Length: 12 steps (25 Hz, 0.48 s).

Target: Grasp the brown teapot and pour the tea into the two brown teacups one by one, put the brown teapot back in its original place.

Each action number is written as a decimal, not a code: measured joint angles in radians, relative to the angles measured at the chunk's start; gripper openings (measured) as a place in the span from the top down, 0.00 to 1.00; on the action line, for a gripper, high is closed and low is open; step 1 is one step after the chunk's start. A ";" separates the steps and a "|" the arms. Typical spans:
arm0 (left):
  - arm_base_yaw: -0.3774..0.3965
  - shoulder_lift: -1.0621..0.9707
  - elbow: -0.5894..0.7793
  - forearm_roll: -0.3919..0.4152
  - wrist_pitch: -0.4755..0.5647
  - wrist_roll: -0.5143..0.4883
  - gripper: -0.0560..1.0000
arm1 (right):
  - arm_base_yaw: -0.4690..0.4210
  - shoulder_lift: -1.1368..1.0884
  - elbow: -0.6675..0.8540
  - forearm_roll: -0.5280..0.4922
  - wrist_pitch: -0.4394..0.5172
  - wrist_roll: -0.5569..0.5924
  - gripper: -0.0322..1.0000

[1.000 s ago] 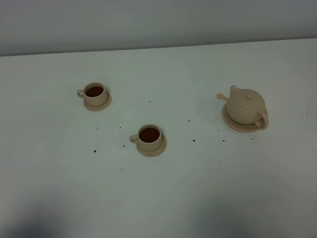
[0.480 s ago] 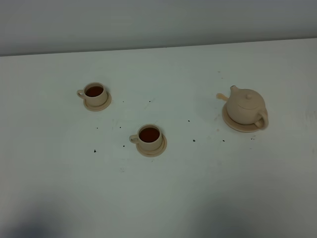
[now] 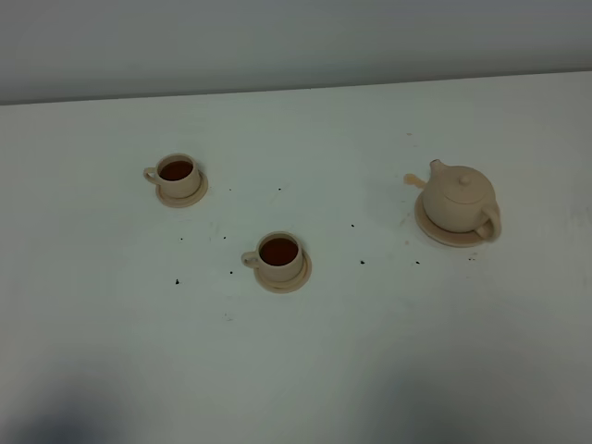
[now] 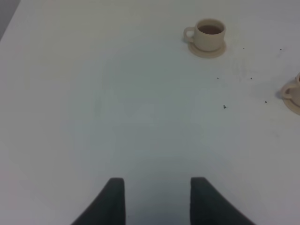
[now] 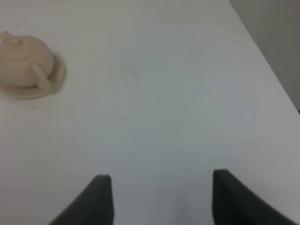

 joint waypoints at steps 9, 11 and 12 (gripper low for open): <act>0.000 0.000 0.000 0.000 0.000 0.000 0.59 | 0.000 0.000 0.000 0.008 0.000 0.000 0.52; 0.000 0.000 0.001 0.000 0.000 0.000 0.59 | 0.000 0.000 0.000 0.008 0.000 0.000 0.53; 0.000 0.000 0.001 0.000 0.000 0.000 0.59 | 0.000 0.000 0.000 0.008 0.000 0.000 0.53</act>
